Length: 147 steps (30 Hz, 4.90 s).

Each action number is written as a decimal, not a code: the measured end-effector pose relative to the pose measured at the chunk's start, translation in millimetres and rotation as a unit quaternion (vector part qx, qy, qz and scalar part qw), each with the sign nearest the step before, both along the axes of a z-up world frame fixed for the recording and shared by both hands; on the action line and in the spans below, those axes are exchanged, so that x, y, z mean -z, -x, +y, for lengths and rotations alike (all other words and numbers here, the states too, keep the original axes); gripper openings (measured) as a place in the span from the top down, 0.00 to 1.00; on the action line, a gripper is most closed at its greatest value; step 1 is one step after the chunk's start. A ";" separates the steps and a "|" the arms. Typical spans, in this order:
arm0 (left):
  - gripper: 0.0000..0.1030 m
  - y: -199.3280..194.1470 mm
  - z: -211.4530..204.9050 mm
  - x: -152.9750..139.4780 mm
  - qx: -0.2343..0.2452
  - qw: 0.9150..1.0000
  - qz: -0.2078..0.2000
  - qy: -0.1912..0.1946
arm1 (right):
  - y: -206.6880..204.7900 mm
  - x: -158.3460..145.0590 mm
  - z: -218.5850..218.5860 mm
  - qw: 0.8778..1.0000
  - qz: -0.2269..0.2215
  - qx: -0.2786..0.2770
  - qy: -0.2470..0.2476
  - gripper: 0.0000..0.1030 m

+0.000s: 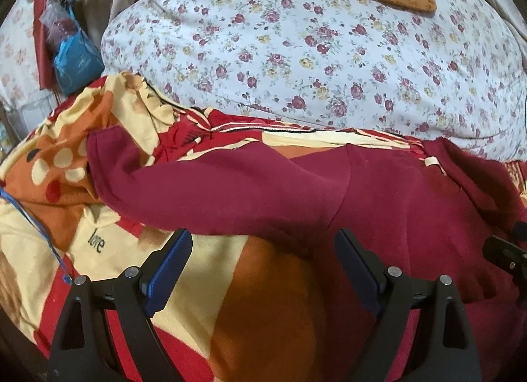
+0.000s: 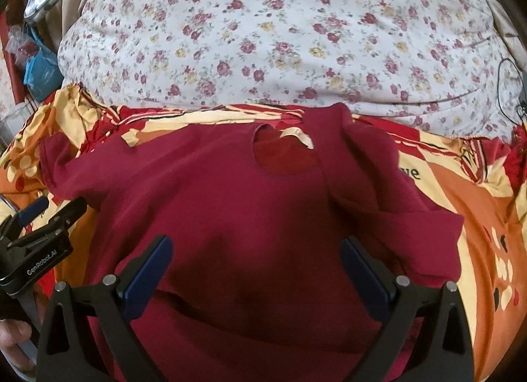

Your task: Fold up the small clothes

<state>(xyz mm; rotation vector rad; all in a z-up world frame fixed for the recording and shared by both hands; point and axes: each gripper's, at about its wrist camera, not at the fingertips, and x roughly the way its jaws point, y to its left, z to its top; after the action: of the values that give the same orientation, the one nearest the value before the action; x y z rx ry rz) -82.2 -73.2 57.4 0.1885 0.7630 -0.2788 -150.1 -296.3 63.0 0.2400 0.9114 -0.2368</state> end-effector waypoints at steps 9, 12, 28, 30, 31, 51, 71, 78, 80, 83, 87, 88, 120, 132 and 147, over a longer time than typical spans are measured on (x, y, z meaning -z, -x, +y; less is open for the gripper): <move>0.20 -1.4 -9.0 5.7 0.013 1.000 0.002 -0.014 | -2.8 3.0 1.3 1.000 0.003 -0.002 0.007 0.00; 0.20 -3.2 -9.4 6.7 0.011 1.000 0.005 -0.013 | -4.0 6.3 -1.9 1.000 0.008 0.001 -0.001 0.00; 0.20 -8.5 -1.7 5.0 -0.005 1.000 0.008 0.004 | -4.4 12.7 -5.9 1.000 0.010 0.015 -0.015 0.00; 0.20 -9.1 -0.7 5.4 -0.006 1.000 0.008 0.003 | -4.2 13.7 -5.4 1.000 0.011 0.014 -0.015 0.00; 0.21 -9.2 -0.5 5.7 -0.007 1.000 0.009 0.003 | -4.6 14.2 -4.5 1.000 0.012 0.013 -0.015 0.00; 0.21 -14.6 4.6 8.0 -0.011 1.000 0.013 0.003 | -7.9 17.6 -3.2 1.000 0.016 0.012 -0.019 0.00; 0.21 -18.2 7.5 9.4 -0.015 1.000 0.017 0.003 | -11.0 22.3 -1.7 0.999 0.024 0.007 -0.023 0.00; 0.21 -20.2 10.1 8.8 -0.016 1.000 0.018 0.003 | -9.7 23.5 -2.1 0.999 0.028 0.006 -0.026 0.00; 0.21 -22.1 11.9 8.1 -0.024 1.000 0.020 0.002 | -8.7 23.4 -2.4 0.999 0.026 0.007 -0.028 0.00; 0.23 -27.9 13.4 5.6 -0.035 0.999 0.023 -0.006 | -6.9 23.4 -3.9 0.999 0.025 0.004 -0.033 0.00; 0.25 -35.6 15.1 -2.8 -0.044 0.999 0.009 -0.025 | -4.6 21.9 -7.2 0.999 0.024 0.003 -0.037 0.00; 0.25 -37.5 17.0 -5.0 -0.048 0.998 0.004 -0.028 | -4.2 21.4 -8.2 0.999 0.023 0.004 -0.039 0.00; 0.29 -63.8 39.3 -5.8 -0.108 0.992 0.022 -0.061 | -5.8 24.6 -6.3 0.998 0.038 -0.013 -0.043 0.00; 0.43 -168.8 98.4 -0.9 -0.220 0.965 0.023 -0.140 | -6.8 29.2 -6.5 0.997 0.049 -0.019 -0.048 0.00; 0.75 -235.3 123.4 24.9 -0.250 0.955 0.070 -0.143 | -9.7 32.5 -7.6 0.997 0.056 -0.018 -0.047 0.00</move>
<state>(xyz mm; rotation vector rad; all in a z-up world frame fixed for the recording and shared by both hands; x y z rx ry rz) 153.1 50.2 32.5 0.2436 0.9631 0.3048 -140.4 -303.8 30.5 0.2989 1.0377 -0.1756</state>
